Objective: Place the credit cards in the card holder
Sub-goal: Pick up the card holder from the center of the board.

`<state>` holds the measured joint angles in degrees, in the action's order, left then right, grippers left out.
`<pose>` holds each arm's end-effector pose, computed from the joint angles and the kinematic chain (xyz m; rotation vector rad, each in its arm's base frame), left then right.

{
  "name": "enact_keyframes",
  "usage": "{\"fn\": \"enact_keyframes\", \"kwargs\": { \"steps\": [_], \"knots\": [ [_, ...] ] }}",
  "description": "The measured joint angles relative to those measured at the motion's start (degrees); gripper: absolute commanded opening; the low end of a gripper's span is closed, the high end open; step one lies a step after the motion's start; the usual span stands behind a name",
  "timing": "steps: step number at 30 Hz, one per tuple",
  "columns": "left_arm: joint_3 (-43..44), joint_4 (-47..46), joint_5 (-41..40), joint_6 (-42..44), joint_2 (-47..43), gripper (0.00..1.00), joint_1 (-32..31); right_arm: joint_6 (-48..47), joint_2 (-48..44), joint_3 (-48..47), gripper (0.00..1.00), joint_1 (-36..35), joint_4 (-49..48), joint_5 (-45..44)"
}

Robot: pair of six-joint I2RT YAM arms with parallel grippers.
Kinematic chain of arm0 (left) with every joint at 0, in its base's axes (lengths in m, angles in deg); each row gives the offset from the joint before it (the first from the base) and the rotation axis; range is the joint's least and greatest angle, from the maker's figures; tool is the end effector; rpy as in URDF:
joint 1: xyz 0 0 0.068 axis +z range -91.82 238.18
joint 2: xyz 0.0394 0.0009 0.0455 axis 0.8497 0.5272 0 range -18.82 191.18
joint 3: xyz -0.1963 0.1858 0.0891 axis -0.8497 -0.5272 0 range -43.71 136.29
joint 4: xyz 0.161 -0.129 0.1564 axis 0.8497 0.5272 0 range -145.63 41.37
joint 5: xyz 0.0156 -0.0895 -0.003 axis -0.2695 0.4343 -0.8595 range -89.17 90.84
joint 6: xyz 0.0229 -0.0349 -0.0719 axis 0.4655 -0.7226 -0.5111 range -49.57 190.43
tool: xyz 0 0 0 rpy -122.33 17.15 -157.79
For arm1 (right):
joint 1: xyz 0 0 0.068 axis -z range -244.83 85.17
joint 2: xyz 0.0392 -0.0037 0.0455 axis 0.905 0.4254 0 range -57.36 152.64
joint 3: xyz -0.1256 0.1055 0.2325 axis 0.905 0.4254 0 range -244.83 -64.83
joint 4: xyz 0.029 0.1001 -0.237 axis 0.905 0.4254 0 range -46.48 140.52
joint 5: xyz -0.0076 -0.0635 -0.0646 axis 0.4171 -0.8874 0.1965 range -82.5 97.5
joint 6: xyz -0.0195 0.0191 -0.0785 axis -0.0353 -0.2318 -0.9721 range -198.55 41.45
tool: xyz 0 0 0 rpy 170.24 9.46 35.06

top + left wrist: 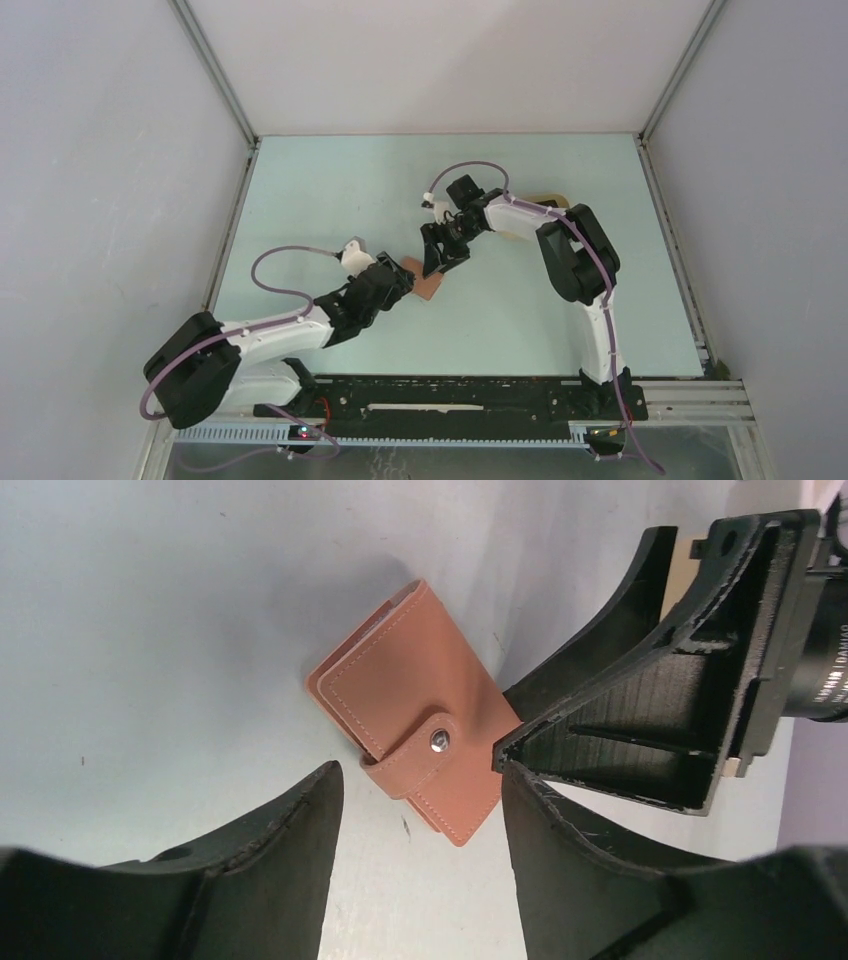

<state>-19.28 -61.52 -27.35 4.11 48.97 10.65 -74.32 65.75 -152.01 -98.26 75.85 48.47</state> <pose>0.1890 -0.1557 0.1625 -0.6230 2.1095 -0.6037 0.3493 0.2876 0.1315 -0.8973 2.6505 1.1599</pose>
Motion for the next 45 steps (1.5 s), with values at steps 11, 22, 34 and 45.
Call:
{"fn": "enact_keyframes", "kwargs": {
  "steps": [11, 22, 34, 45],
  "knots": [
    [0.5, -2.6, 0.8, -1.3, 7.3, 0.60, 0.0, -0.7, 0.6, -0.3, 0.56, -0.7, 0.2, -0.2],
    [0.8, -3.5, 1.3, -1.0, 8.3, 0.60, -0.2, -1.6, 1.1, 1.2, 0.15, -0.8, -0.2, 3.1],
    [0.9, -1.7, 2.8, 7.9, -0.8, 0.61, -0.8, -2.8, -4.1, 6.9, 0.00, 1.0, -3.4, 7.8],
    [0.9, -12.1, 12.9, 18.8, -12.5, 0.52, -0.8, -10.0, -24.4, 13.4, 0.00, 7.1, -1.4, 6.0]
  ]
}}
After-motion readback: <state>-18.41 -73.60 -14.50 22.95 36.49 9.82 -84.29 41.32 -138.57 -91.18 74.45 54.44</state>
